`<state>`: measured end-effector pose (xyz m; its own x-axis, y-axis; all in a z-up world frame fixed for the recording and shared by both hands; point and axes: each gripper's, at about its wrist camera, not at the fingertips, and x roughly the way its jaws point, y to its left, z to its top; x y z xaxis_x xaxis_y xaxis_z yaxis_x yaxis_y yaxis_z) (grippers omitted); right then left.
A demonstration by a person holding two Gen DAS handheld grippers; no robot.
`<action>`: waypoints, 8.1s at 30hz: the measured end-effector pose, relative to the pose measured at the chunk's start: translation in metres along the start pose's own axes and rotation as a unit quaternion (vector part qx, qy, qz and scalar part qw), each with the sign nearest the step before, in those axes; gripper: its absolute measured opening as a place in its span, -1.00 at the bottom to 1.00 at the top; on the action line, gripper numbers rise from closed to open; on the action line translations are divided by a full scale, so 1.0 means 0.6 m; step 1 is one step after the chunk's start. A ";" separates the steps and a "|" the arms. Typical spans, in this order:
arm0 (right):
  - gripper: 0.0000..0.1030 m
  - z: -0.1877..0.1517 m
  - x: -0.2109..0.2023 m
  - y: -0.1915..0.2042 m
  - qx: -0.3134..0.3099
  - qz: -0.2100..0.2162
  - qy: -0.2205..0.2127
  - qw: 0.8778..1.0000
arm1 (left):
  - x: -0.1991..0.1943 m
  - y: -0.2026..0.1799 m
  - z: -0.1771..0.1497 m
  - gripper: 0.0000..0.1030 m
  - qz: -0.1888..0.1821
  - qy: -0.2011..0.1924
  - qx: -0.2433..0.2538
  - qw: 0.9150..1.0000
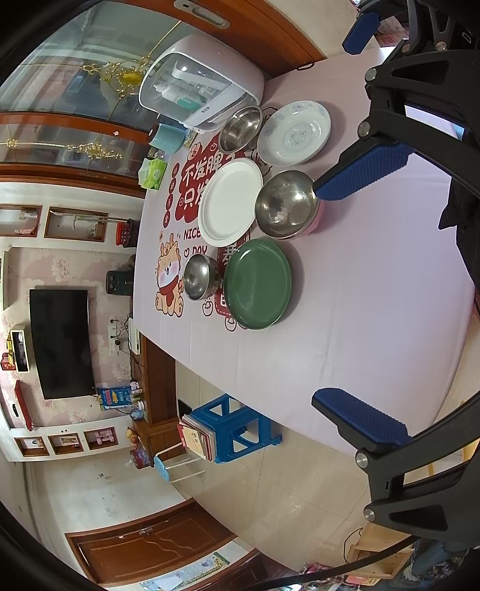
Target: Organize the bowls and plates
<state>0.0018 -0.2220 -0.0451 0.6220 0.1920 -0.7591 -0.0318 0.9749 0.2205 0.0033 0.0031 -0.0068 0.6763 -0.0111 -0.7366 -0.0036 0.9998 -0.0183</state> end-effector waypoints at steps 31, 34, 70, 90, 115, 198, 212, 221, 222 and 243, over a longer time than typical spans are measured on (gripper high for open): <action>0.99 -0.017 -0.024 0.086 -0.009 -0.017 -0.046 0.999 | 0.021 0.067 0.011 0.97 -0.044 0.017 -0.006 0.999; 0.99 -0.017 -0.024 0.090 -0.008 -0.021 -0.046 0.999 | 0.033 0.073 0.017 0.96 -0.058 0.030 -0.011 0.998; 0.99 0.198 0.092 -0.180 0.094 0.071 -0.061 0.991 | 0.213 -0.085 0.252 0.96 -0.046 0.112 -0.033 0.992; 0.98 0.242 0.240 -0.217 0.117 0.105 -0.036 0.987 | 0.368 -0.146 0.300 0.96 -0.079 0.106 0.034 0.991; 0.45 0.243 0.466 -0.233 0.133 0.061 0.020 0.989 | 0.660 -0.172 0.264 0.44 -0.145 0.181 0.027 0.972; -0.45 0.266 0.440 -0.228 0.102 0.005 -0.014 0.995 | 0.627 -0.215 0.273 -0.04 -0.113 0.156 0.089 0.977; -0.45 0.264 0.345 -0.207 0.097 0.020 -0.066 0.993 | 0.510 -0.194 0.293 -0.04 -0.138 0.083 0.071 0.984; -0.45 0.246 0.271 -0.176 0.084 0.028 -0.093 0.992 | 0.420 -0.170 0.279 -0.04 -0.145 0.056 0.057 0.986; -0.45 0.243 0.264 -0.173 0.083 0.028 -0.095 0.992 | 0.411 -0.166 0.277 -0.04 -0.147 0.053 0.056 0.986; -0.45 0.120 0.119 -0.089 0.058 0.008 -0.120 0.991 | 0.226 -0.098 0.178 -0.02 -0.182 0.010 0.058 0.982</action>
<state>0.1040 -0.2685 -0.0667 0.7906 0.1606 -0.5909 0.0392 0.9497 0.3106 0.1737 -0.0555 -0.0337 0.6033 -0.3670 -0.7081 0.3196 0.9247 -0.2069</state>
